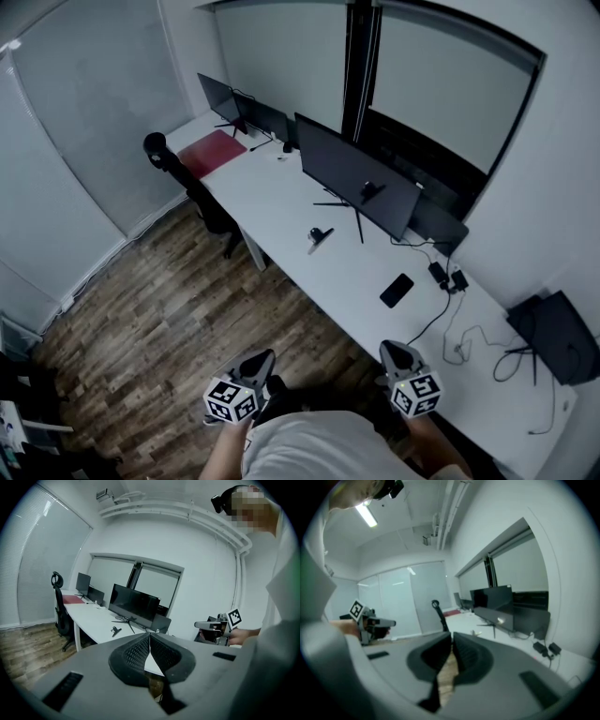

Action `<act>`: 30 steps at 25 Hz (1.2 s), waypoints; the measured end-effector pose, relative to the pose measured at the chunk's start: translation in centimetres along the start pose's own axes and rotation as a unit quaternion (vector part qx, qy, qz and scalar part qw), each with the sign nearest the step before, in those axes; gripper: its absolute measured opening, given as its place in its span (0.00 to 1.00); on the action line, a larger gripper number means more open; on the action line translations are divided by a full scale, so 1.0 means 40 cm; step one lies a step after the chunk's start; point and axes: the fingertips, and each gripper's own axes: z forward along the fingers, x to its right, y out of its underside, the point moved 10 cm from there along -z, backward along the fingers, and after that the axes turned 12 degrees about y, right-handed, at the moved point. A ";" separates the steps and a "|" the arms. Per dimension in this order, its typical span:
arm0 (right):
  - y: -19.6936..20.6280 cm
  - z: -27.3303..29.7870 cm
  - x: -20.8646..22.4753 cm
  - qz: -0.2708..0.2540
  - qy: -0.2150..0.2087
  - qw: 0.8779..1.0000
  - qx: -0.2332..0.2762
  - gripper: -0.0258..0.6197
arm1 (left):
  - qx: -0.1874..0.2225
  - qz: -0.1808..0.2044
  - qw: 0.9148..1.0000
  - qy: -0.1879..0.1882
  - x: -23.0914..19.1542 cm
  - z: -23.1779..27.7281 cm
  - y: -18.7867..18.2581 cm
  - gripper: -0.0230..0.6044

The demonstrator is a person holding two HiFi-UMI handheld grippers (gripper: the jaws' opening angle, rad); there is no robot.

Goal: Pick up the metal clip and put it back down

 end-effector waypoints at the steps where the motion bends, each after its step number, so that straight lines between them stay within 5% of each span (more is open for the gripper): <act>1: 0.001 0.006 0.002 0.000 0.000 1.000 -0.002 0.09 | -0.001 0.000 1.000 0.001 -0.004 0.007 -0.002 0.09; 13: -0.019 0.120 -0.030 0.008 0.023 0.999 -0.021 0.09 | -0.014 -0.008 0.999 0.030 -0.153 0.072 -0.055 0.09; 30: -0.117 0.353 -0.201 0.013 0.083 0.995 -0.048 0.09 | -0.063 -0.012 0.991 0.116 -0.524 0.176 -0.189 0.09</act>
